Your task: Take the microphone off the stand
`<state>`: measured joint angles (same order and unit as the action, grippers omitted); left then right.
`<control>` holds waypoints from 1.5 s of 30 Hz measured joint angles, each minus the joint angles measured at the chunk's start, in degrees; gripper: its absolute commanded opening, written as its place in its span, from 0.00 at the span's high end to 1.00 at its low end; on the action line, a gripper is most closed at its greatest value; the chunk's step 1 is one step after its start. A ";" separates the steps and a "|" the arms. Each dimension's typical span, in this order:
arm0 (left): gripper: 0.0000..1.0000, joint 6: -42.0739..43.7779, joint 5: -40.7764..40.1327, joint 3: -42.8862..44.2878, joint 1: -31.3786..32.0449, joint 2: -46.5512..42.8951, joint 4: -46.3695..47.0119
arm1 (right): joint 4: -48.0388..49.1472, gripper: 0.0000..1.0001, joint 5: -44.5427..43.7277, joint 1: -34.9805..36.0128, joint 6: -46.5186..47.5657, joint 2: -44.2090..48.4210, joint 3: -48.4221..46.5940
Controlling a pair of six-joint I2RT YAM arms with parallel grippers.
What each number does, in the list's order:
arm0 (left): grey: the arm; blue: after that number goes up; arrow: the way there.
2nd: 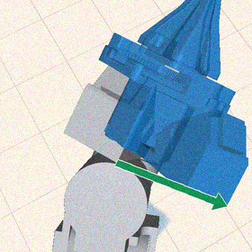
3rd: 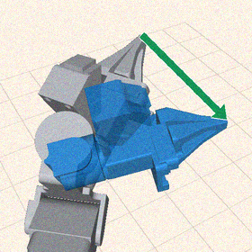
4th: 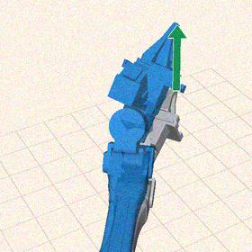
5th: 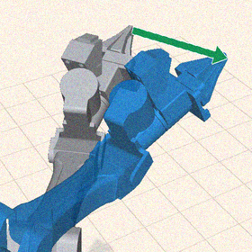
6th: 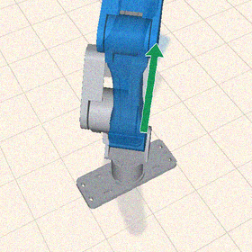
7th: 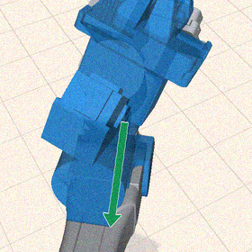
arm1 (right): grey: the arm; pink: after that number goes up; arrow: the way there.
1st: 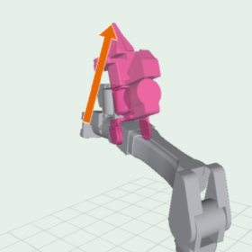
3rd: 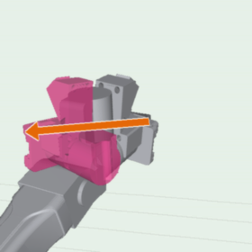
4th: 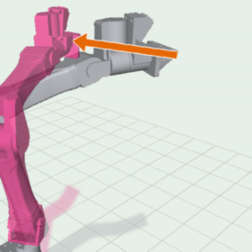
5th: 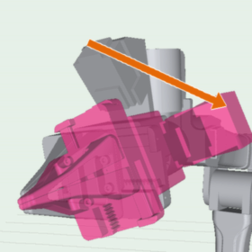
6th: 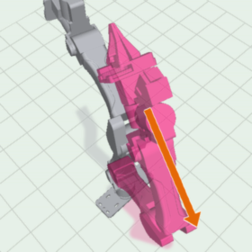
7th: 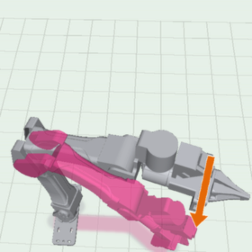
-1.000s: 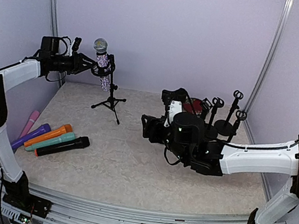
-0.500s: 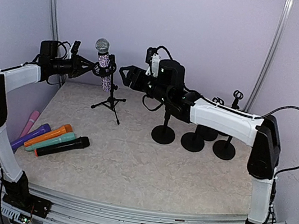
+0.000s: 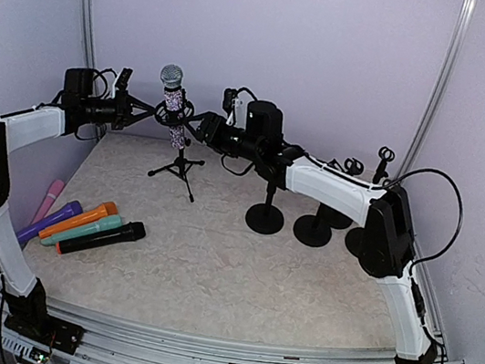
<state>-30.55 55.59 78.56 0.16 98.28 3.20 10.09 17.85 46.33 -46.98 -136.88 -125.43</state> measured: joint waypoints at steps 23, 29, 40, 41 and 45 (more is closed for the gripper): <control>0.63 0.74 2.25 -1.18 -1.64 -0.76 -0.83 | 6.56 0.45 -0.11 -0.09 -5.79 -7.06 -7.08; 0.59 -3.61 2.84 0.83 -1.27 1.27 3.30 | 9.22 0.48 -0.26 -0.09 -6.69 -7.08 -7.08; 0.61 -6.34 2.40 4.31 1.38 6.56 5.40 | 10.40 0.66 -0.74 -0.11 -7.96 -7.74 -7.08; 0.66 -6.51 2.40 4.39 1.53 6.78 5.38 | 10.43 0.68 -0.74 -0.11 -7.96 -7.76 -7.08; 0.86 -7.04 2.71 4.61 1.84 7.13 5.49 | 10.45 0.74 -0.72 -0.11 -7.93 -7.76 -7.08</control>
<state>-37.58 58.30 83.18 2.00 105.41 8.69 20.53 17.12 46.22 -54.92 -144.64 -132.51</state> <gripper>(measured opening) 0.268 0.294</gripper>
